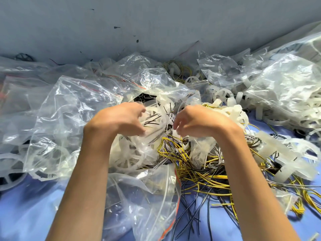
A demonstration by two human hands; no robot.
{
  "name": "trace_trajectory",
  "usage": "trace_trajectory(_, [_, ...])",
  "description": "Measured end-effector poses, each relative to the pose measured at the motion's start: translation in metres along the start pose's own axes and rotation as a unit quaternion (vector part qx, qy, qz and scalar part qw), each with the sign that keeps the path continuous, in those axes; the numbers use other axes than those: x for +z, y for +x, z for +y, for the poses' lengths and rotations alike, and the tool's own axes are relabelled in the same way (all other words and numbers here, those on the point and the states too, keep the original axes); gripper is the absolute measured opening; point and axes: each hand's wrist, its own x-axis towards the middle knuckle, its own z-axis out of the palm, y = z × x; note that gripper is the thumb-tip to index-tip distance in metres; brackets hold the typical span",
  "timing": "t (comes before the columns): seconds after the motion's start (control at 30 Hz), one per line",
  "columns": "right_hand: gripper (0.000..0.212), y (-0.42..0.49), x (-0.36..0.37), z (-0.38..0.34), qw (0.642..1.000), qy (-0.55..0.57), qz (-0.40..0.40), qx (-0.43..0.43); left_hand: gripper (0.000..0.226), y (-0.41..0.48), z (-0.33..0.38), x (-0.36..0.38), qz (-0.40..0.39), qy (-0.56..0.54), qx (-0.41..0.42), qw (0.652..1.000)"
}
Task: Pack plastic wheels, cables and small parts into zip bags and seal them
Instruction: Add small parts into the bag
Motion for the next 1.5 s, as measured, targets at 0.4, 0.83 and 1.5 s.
trace_trajectory(0.4, [0.017, 0.008, 0.019, -0.007, 0.992, -0.072, -0.078, -0.067, 0.048, 0.005, -0.029, 0.001, 0.056, -0.01, -0.085, 0.995])
trace_trajectory(0.83, [0.006, -0.007, -0.015, 0.012, 0.989, 0.033, 0.123, -0.076, 0.031, -0.001, 0.025, 0.002, 0.146, -0.073, 0.181, 0.97])
trace_trajectory(1.5, [0.076, -0.005, -0.009, -0.02, 0.961, 0.073, 0.211, -0.165, 0.011, -0.008, 0.03, -0.009, 0.312, -0.186, 0.085, 0.928])
